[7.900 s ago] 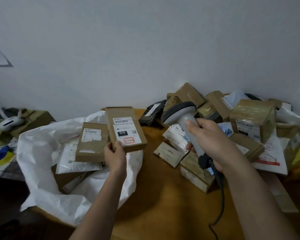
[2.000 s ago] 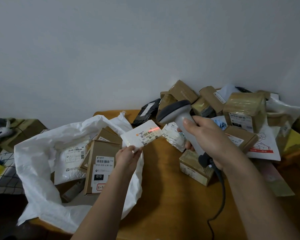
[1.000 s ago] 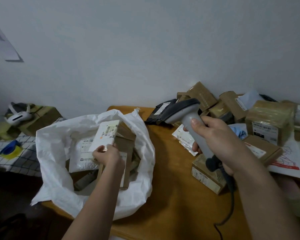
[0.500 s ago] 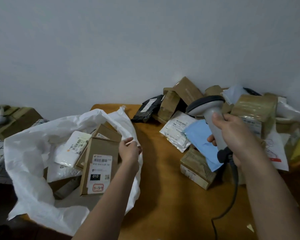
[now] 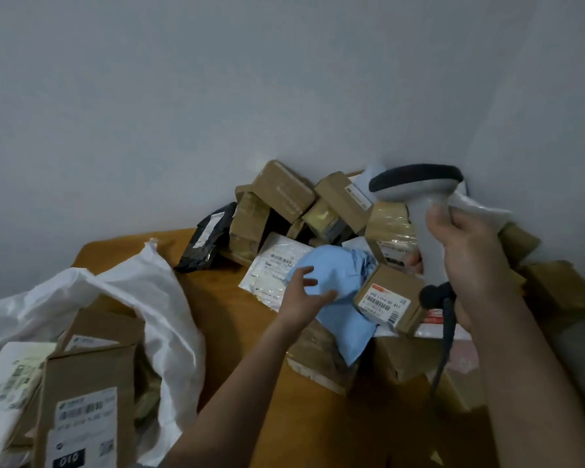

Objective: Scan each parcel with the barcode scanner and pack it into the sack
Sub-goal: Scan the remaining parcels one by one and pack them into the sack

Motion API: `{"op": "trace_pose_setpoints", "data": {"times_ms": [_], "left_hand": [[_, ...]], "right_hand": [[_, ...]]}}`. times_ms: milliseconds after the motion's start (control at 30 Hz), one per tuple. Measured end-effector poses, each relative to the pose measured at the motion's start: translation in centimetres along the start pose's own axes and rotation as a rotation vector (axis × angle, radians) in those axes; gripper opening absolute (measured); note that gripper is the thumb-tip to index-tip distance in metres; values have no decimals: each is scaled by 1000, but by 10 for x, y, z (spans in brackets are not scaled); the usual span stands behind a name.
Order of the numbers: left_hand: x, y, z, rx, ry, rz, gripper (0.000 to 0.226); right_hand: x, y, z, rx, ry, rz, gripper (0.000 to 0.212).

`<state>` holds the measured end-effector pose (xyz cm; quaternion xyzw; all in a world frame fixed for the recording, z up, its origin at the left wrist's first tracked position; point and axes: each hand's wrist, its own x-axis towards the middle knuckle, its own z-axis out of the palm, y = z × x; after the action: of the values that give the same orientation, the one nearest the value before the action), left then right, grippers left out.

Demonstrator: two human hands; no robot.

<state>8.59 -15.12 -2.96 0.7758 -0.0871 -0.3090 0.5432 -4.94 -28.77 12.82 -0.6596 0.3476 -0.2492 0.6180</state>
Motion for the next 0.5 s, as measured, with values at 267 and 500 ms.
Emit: {"op": "trace_pose_setpoints", "data": {"times_ms": [267, 500], "left_hand": [[47, 93, 51, 682, -73, 718, 119], [88, 132, 71, 1271, -232, 672, 130]], "right_hand": [[38, 21, -37, 63, 219, 39, 24], [44, 28, -52, 119, 243, 79, 21]]}}
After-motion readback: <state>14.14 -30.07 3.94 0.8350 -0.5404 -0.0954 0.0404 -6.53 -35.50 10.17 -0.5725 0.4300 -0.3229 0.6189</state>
